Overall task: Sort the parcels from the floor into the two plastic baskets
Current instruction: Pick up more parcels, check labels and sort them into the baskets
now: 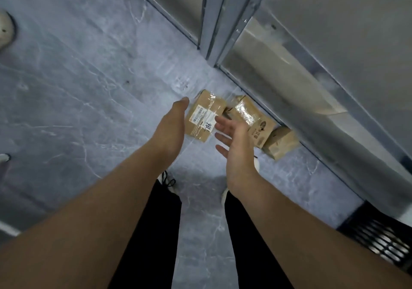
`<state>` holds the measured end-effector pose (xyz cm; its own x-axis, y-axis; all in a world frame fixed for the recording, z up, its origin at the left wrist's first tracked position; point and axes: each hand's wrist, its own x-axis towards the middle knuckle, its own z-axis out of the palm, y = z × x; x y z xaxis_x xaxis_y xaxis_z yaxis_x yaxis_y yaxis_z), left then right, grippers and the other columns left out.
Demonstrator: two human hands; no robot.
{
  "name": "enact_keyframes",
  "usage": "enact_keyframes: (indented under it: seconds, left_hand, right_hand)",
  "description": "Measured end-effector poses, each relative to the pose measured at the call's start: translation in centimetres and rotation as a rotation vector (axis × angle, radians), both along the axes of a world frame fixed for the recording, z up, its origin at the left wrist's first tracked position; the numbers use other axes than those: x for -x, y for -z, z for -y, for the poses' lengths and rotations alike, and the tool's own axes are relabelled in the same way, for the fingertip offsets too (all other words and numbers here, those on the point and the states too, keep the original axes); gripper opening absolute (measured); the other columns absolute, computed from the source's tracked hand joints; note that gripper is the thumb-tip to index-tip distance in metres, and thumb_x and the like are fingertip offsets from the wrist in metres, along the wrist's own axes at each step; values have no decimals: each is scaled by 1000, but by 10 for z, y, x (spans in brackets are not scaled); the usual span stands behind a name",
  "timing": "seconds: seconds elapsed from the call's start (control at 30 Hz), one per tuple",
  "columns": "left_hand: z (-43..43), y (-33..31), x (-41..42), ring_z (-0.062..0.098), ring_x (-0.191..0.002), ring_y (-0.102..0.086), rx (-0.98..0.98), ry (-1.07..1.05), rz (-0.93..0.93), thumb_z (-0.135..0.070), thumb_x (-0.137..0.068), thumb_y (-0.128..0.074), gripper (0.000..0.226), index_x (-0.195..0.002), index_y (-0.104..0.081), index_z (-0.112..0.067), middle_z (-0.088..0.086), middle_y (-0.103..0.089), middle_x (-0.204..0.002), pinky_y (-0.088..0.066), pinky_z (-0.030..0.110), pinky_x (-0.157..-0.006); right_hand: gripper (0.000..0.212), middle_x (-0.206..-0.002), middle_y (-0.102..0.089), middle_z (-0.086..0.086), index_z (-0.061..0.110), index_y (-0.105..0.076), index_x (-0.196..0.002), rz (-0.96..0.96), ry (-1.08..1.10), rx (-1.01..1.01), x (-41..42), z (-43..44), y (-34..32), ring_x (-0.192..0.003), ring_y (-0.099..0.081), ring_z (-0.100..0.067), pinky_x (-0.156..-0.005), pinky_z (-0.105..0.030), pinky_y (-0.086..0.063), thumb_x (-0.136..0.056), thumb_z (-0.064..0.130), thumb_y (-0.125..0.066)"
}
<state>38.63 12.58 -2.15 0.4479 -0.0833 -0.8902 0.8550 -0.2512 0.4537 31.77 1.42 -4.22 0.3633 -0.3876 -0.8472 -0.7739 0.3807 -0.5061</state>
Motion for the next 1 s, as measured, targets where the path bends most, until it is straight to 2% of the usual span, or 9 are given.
enact_keyframes:
  seconds: [0.1, 0.2, 0.37, 0.5, 0.6, 0.7, 0.77, 0.87, 1.0]
  left_hand:
    - [4, 50, 1, -3, -87, -51, -23, 36, 31, -44, -109, -28, 38, -125, -61, -33, -13, -55, -108, -34, 19, -88]
    - [11, 93, -3, -18, -51, -47, -80, 146, 60, -42, -110, -28, 35, -84, -52, -40, -23, -50, -82, -30, 7, -58]
    - [19, 164, -6, -23, -46, -46, -116, 251, 89, -42, -109, -31, 34, -80, -48, -41, -23, -49, -80, -31, 10, -56]
    - [21, 216, -13, -25, -41, -45, -125, 311, 155, -34, -110, -33, 34, -79, -49, -38, -19, -49, -77, -33, 0, -37]
    - [18, 252, -21, -26, -41, -44, -126, 305, 169, -36, -109, -32, 34, -79, -47, -38, -19, -47, -78, -36, 4, -41]
    - [17, 285, -25, -20, -40, -48, -107, 238, 119, -42, -109, -30, 37, -77, -49, -35, -17, -53, -71, -39, 10, -50]
    - [16, 302, -24, -10, -55, -62, -74, 186, 75, -45, -108, -29, 40, -78, -54, -35, -15, -62, -68, -50, 11, -56]
    - [15, 312, -22, 18, -82, -71, -26, 175, 31, -51, -104, -29, 47, -87, -66, -27, -4, -71, -83, -58, 38, -80]
    - [6, 300, -24, 25, -93, -73, -77, 147, 38, -56, -100, -29, 55, -99, -72, -21, -3, -75, -90, -55, 48, -94]
  right_hand:
    - [37, -127, -71, 15, 32, -80, -122, -19, 29, -43, 7, 0, 51, -122, -61, -7, -115, -43, -46, -108, 39, -46]
    - [35, -124, -67, 18, 31, -75, -131, -61, 66, -90, 7, 4, 98, -126, -58, -10, -115, -44, -44, -108, 42, -50]
    - [20, -114, -63, 17, 34, -65, -103, -174, 167, -105, 7, 9, 172, -124, -54, -17, -118, -49, -42, -109, 44, -49]
    - [21, -106, -64, 16, 32, -62, -99, -226, 225, -139, 2, 14, 222, -111, -56, -11, -119, -46, -41, -109, 44, -48]
    - [33, -58, -68, 21, 28, -59, -86, -234, 167, -122, -5, 16, 248, -73, -65, 1, -78, -19, -55, -113, 37, -42]
    - [37, -47, -64, 17, 22, -61, -86, -180, 145, -126, -11, 16, 270, -39, -59, 6, -37, -9, -41, -113, 34, -40]
    - [35, -54, -68, 13, 20, -65, -88, -159, 120, -111, -13, 13, 286, -43, -62, 2, -39, -11, -44, -111, 36, -42]
    - [38, -73, -71, 2, 21, -66, -89, -138, 147, -94, -16, 3, 302, -63, -67, -12, -50, -19, -49, -108, 43, -41]
    - [49, -89, -74, -7, 20, -71, -93, -164, 154, -52, -25, -14, 291, -78, -68, -21, -65, -31, -54, -100, 57, -39]
